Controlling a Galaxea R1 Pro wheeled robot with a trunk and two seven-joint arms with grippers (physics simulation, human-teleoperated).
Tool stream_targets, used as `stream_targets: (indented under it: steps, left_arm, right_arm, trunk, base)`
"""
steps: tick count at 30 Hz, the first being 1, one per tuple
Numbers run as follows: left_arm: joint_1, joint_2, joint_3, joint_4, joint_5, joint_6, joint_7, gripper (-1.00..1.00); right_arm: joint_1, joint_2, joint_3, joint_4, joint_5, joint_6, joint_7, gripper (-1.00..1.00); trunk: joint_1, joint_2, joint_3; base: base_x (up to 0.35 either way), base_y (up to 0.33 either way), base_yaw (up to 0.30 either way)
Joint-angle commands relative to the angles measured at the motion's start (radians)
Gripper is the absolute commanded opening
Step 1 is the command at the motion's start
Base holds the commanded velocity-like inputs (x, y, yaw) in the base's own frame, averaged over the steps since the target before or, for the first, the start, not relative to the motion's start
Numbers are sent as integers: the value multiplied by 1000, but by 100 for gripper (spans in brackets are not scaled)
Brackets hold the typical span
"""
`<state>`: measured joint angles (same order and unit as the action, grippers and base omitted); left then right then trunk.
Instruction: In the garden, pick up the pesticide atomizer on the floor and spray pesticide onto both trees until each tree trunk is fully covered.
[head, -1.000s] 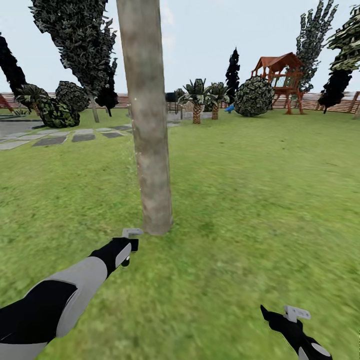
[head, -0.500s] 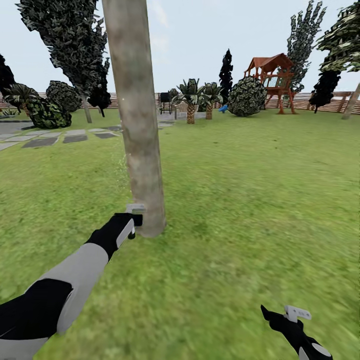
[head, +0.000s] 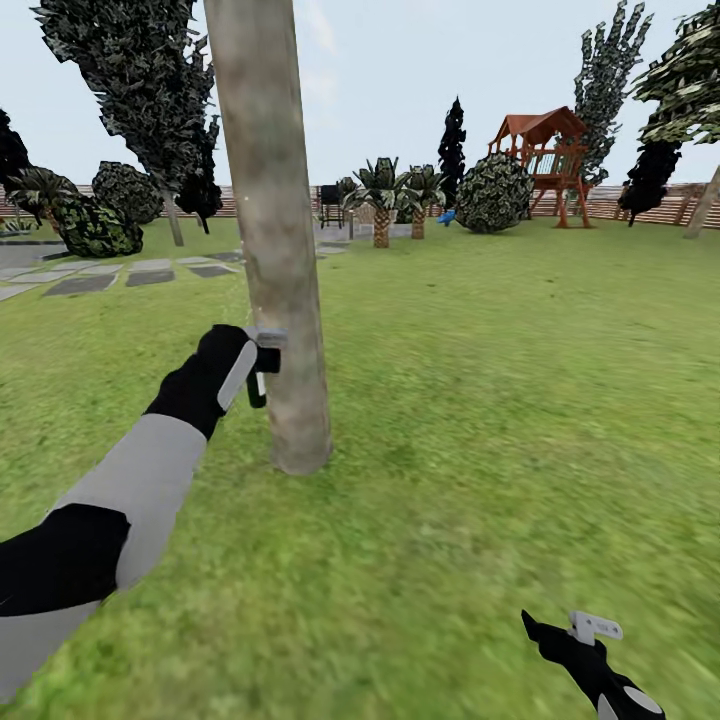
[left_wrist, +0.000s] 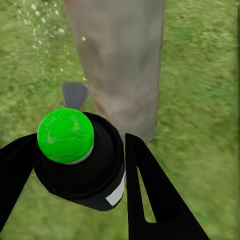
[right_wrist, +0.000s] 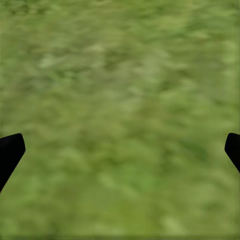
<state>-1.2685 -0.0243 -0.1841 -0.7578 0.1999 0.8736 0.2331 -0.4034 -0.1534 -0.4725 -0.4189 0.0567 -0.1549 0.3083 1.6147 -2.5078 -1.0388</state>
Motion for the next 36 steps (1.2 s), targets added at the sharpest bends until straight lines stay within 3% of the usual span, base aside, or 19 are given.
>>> stream_targets:
  steps: [1,6,16,21,31,34,36]
  left_arm:
    - [-18,0,0,0,1,5,0,-100]
    - [-106,-2,0,-1,1,97,0,-100]
    - [-313,-9,1,2,4,107,2,-100]
    - [-389,-30,2,4,6,108,2,-100]
    - [-420,-35,0,29,7,108,2,-100]
    - [-420,-33,0,86,6,108,2,-100]
    - [-420,-33,-1,169,6,105,1,-100]
  right_arm:
    - [0,0,0,0,0,0,0,100]
    - [0,0,0,0,0,0,0,100]
    - [0,0,0,0,0,0,0,100]
    - [0,0,0,0,0,0,0,100]
    - [0,0,1,3,-1,0,0,100]
    - [0,0,1,3,-1,0,0,100]
    - [0,0,2,3,-1,0,0,100]
  trunk:
    - [0,0,0]
    - [0,0,0]
    - [0,0,0]
    - [0,0,0]
    - [0,0,0]
    - [0,0,0]
    - [0,0,0]
  base:
    - [0,0,0]
    - [0,0,0]
    - [0,0,0]
    - [0,0,0]
    - [0,0,0]
    - [0,0,0]
    - [0,0,0]
